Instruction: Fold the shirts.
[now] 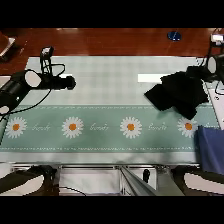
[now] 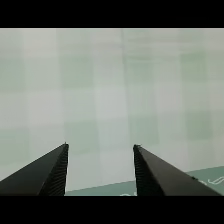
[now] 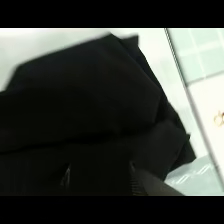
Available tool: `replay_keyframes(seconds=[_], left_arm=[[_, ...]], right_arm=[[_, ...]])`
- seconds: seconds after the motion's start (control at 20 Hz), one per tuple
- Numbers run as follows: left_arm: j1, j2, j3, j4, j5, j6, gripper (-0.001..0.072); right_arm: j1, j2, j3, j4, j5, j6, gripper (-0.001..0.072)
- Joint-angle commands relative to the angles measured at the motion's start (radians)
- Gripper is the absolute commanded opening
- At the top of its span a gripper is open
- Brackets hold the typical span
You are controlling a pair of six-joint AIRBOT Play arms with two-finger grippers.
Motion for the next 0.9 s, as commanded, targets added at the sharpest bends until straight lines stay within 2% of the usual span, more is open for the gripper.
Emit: replay_keyframes(seconds=[0.0,0.35,0.45,0.5,0.55,0.6,0.85], left_arm=[[-0.018,-0.021,-0.001,0.0,-0.005,0.001,0.0502],[-0.018,-0.049,-0.001,0.0,0.01,0.001,0.0502],[-0.018,-0.058,-0.001,0.0,0.008,0.001,0.0502],[-0.018,-0.061,-0.001,0.0,0.003,0.001,0.0502],[-0.018,-0.06,0.0,0.0,-0.008,0.001,0.0502],[-0.017,-0.056,0.003,0.0,-0.034,0.002,0.0502],[0.047,0.1,0.015,0.0,-0.231,0.085,0.0502]], right_arm=[[-0.13,-0.105,0.001,0.172,0.02,-0.02,0.0414],[-0.172,-0.27,0.001,0.174,0.082,-0.017,0.0413],[-0.169,-0.298,0.001,0.214,0.098,-0.032,0.0398],[-0.17,-0.303,0.001,0.259,0.102,-0.069,0.0317],[-0.169,-0.3,0.001,0.298,0.105,-0.125,0.011],[-0.169,-0.284,0.002,0.343,0.104,-0.177,0.0027],[-0.169,-0.047,0.034,0.39,0.06,-0.309,0.0026]])
